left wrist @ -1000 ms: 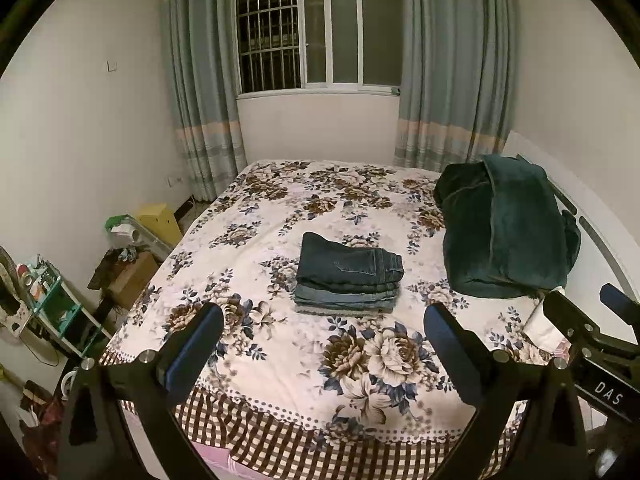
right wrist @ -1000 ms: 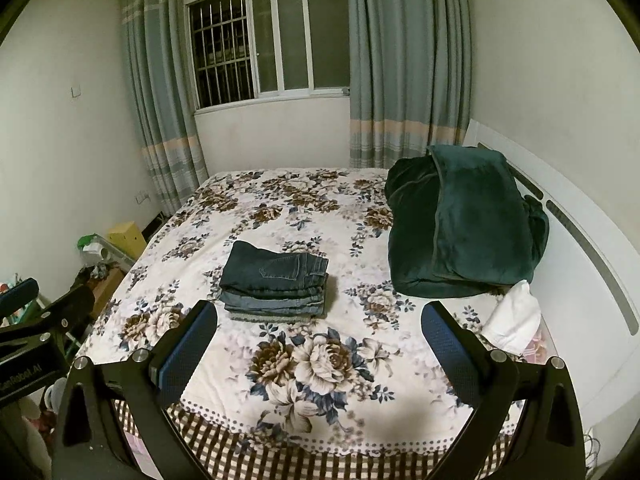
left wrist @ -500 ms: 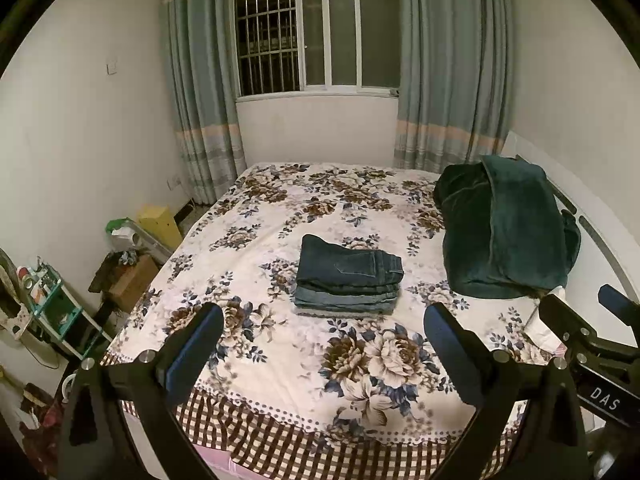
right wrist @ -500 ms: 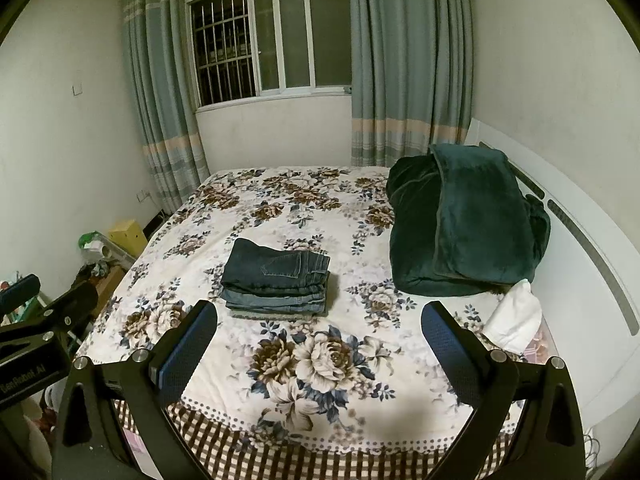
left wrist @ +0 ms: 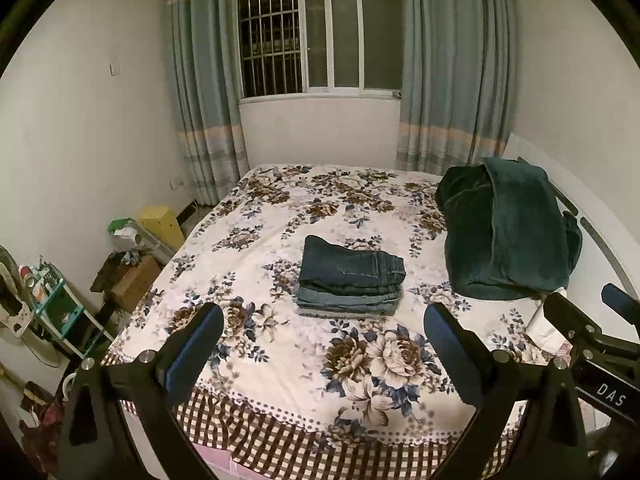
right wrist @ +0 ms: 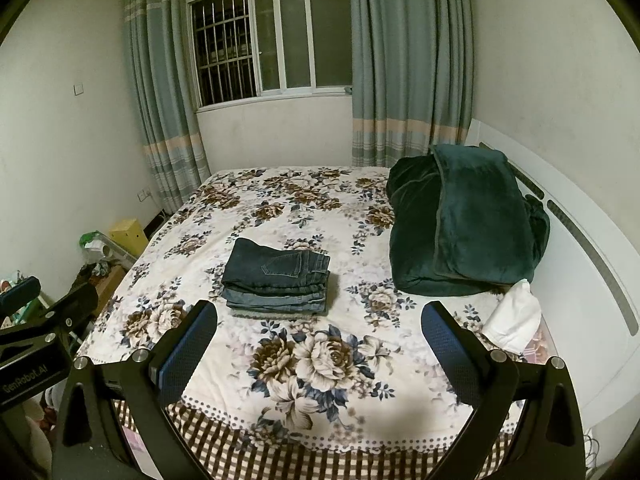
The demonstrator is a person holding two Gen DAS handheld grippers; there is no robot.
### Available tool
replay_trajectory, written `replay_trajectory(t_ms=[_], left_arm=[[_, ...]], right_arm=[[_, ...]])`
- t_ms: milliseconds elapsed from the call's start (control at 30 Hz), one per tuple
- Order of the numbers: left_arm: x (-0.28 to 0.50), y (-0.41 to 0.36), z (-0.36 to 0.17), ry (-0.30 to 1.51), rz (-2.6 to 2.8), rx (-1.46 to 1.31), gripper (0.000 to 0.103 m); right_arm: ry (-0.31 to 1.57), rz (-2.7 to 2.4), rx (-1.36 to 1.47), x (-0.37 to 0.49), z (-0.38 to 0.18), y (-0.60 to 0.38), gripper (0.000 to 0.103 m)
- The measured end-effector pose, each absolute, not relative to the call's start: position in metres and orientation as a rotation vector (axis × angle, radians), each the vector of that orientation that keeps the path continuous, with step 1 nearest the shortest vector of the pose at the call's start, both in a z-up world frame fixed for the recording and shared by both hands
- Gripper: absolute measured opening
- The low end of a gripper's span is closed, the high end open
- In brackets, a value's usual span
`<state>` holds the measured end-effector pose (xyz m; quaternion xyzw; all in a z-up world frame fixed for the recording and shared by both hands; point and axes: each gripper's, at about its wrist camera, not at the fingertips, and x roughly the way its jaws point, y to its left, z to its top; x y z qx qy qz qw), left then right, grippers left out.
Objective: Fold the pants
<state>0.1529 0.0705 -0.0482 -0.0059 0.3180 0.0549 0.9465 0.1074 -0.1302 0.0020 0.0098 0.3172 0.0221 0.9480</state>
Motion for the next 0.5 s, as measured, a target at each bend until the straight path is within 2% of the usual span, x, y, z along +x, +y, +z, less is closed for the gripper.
replay_trajectory(t_ms=[500], left_arm=[[0.1497,0.0685,-0.048,0.642,0.113,-0.018,0.102]], right_arm=[[0.645,0.051,0.019,0.1077,0.0,-0.131,0.103]])
